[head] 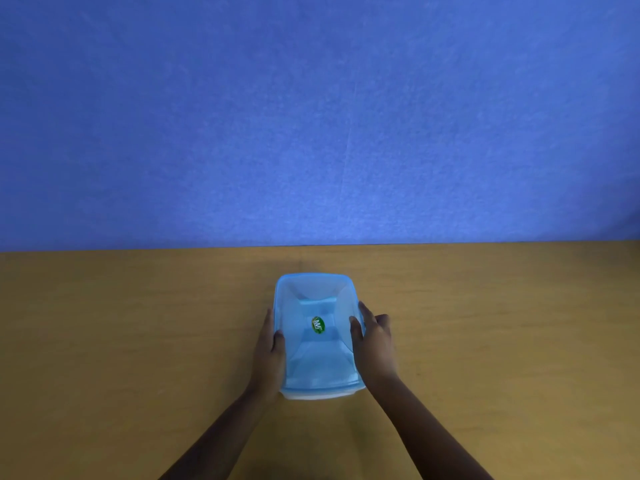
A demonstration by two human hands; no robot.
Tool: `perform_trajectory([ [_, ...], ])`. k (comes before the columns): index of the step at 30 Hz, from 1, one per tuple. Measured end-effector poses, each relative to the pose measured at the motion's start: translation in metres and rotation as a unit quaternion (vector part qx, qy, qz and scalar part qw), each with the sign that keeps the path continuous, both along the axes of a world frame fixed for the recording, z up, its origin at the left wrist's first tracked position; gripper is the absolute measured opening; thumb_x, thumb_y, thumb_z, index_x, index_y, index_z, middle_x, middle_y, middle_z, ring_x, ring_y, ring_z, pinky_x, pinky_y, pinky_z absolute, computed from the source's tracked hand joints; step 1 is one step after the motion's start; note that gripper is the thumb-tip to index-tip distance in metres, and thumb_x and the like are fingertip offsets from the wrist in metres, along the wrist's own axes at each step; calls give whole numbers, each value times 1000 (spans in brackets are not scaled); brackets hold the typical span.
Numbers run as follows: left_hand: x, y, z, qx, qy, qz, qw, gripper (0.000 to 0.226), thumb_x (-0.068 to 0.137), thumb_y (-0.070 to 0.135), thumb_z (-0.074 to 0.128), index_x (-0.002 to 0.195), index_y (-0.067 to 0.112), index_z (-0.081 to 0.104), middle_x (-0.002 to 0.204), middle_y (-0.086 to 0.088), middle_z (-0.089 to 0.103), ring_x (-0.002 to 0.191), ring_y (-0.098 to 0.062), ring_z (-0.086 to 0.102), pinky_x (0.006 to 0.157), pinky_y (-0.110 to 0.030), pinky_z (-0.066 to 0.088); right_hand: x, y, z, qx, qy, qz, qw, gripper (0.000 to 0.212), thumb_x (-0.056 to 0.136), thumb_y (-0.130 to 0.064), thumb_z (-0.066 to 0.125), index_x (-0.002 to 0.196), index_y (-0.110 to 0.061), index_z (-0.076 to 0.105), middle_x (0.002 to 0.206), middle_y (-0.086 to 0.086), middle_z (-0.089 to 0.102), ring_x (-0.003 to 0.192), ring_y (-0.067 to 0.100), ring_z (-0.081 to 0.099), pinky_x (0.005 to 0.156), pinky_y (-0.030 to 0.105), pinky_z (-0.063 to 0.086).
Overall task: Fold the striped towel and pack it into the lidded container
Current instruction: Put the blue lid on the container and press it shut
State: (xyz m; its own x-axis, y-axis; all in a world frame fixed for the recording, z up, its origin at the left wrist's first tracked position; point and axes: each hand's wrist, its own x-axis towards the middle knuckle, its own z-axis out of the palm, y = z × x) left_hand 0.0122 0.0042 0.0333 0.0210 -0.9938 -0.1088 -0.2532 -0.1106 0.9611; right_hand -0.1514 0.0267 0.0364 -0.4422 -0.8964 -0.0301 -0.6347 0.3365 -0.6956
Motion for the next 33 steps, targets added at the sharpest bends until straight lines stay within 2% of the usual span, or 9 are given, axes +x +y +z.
perform_trajectory([
  [2,2,1,-1,-12,-19,-8,1000,48,96,-1,31,143,5,23,154,-9,23,141,-19,22,112,-20,12,2,0,-1,1,2,0,1000,45,98,-35,37,141,-25,34,113,5,43,97,24,54,79,32,45],
  [5,4,2,-3,-41,-61,-29,997,48,96,-1,32,143,1,21,153,-13,23,141,-22,22,105,-9,9,4,2,-2,-7,3,2,1000,45,98,-36,36,142,-25,33,108,1,40,93,19,52,77,29,46],
  [7,5,3,-5,-54,-69,-37,995,48,96,-1,33,142,0,21,152,-14,25,140,-23,24,103,-6,9,4,2,-2,-5,8,4,1000,45,98,-37,35,142,-25,32,108,1,39,91,18,51,75,28,46],
  [14,5,2,-10,-61,-63,-37,995,47,96,1,33,142,1,23,152,-14,27,140,-23,26,117,-30,16,5,3,1,4,31,10,999,46,98,-36,34,143,-24,31,115,5,42,98,21,54,80,34,51],
  [22,6,0,-15,-58,-75,-17,995,47,96,1,34,142,2,25,151,-12,28,140,-22,26,117,-32,15,4,3,0,2,62,19,998,47,98,-37,33,143,-23,30,116,5,43,100,21,53,80,32,50],
  [25,5,1,-14,-58,-75,-16,995,47,96,2,34,142,3,26,151,-12,29,139,-20,26,114,-26,15,3,1,-3,19,48,17,999,45,98,-39,31,141,-28,30,118,7,43,103,26,53,79,36,48],
  [30,2,1,-13,-61,-79,-15,995,48,94,-3,35,141,0,26,151,-14,28,140,-22,26,118,-35,15,-3,-1,-12,69,-12,13,997,45,97,-45,29,139,-29,30,126,12,42,115,36,47,93,43,42],
  [33,2,2,-11,-52,-91,-13,994,48,94,-2,35,141,1,25,152,-14,27,140,-23,25,118,-32,14,-3,0,-12,68,8,21,997,46,96,-46,27,140,-30,27,127,11,43,114,34,49,92,43,43],
])
